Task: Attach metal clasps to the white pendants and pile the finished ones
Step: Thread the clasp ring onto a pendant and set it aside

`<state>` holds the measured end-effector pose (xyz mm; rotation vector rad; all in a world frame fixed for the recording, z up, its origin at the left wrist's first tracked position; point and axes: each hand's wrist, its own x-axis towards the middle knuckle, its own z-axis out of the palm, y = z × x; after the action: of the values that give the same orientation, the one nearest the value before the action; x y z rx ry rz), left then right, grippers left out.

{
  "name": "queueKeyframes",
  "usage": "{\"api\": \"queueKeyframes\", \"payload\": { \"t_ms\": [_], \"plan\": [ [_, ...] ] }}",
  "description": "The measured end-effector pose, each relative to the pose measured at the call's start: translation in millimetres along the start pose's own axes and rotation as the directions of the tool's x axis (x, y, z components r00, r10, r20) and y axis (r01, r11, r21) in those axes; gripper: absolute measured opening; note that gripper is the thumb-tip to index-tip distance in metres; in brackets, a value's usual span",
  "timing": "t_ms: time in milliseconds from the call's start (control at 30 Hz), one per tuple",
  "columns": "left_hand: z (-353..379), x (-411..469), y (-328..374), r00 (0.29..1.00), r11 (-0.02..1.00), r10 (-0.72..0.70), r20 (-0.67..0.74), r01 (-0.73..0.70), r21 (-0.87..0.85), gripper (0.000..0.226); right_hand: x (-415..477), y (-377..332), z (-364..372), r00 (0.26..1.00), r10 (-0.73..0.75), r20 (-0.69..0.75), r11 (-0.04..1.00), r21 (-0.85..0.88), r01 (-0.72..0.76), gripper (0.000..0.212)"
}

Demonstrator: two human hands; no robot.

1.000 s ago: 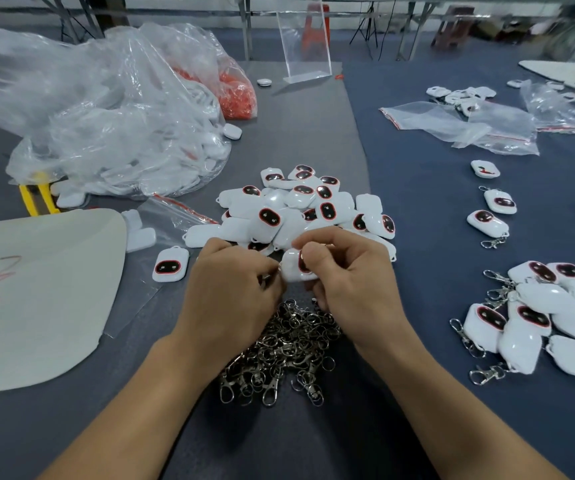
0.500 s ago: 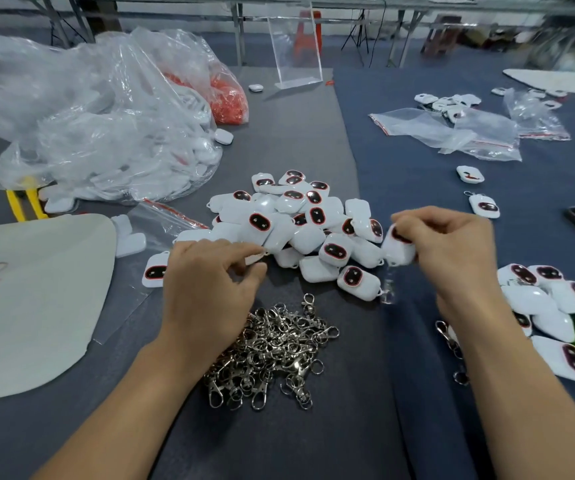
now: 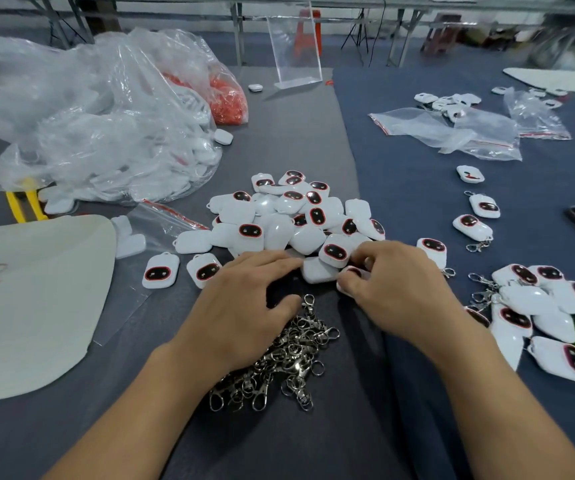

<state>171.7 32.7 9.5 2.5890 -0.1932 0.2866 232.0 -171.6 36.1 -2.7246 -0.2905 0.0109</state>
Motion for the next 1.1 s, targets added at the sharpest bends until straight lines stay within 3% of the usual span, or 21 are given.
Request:
{"api": "queueKeyframes", "payload": {
  "t_ms": [133, 267, 367, 500, 567, 700, 867, 1000, 1100],
  "plan": [
    [2, 1, 1, 0.999, 1.0, 0.016, -0.045, -0.016, 0.013, 0.047, 0, 6, -3, 0.992, -0.068, 0.104, 0.997, 0.044, 0.064, 0.006],
    [-3, -1, 8, 0.987, 0.993, 0.105, -0.119, -0.098, 0.063, 0.019, 1, 5, 0, 0.995, -0.095, 0.031, 0.939, 0.335, 0.079, 0.011],
    [-6, -5, 11, 0.994, 0.994, 0.106, 0.0, -0.106, -0.017, 0.024, 0, -7, 8, 0.999, -0.026, -0.021, 0.806, 0.591, 0.033, 0.011],
    [-7, -3, 12, 0.99, 0.986, 0.098, 0.098, -0.084, -0.142, 0.023, -4, -25, 17, 0.997, 0.004, 0.072, 0.555, 0.83, -0.062, 0.013],
    [-6, -2, 11, 0.992, 0.983, 0.096, 0.085, -0.082, -0.162, 0.023, -7, -26, 17, 0.988, -0.057, 0.14, 0.47, 0.877, -0.097, 0.018],
    [-4, -7, 10, 0.997, 0.992, 0.081, 0.005, -0.08, -0.101, 0.011, -8, -19, 14, 0.958, -0.179, 0.222, 0.396, 0.908, -0.137, 0.034],
    [-8, -5, 9, 1.0, 1.0, 0.001, -0.026, -0.001, -0.026, 0.022, -4, -17, 17, 0.944, -0.197, 0.267, 0.247, 0.945, -0.215, 0.037],
    [-14, -4, 8, 0.995, 0.996, 0.007, 0.102, 0.002, -0.091, 0.038, -3, -18, 24, 0.96, -0.131, 0.247, 0.34, 0.921, -0.19, 0.032],
    [-13, -3, 5, 0.993, 0.982, -0.013, 0.117, 0.035, -0.187, 0.023, -2, -21, 27, 0.983, -0.115, 0.141, 0.442, 0.894, -0.077, 0.031]
  ]
}}
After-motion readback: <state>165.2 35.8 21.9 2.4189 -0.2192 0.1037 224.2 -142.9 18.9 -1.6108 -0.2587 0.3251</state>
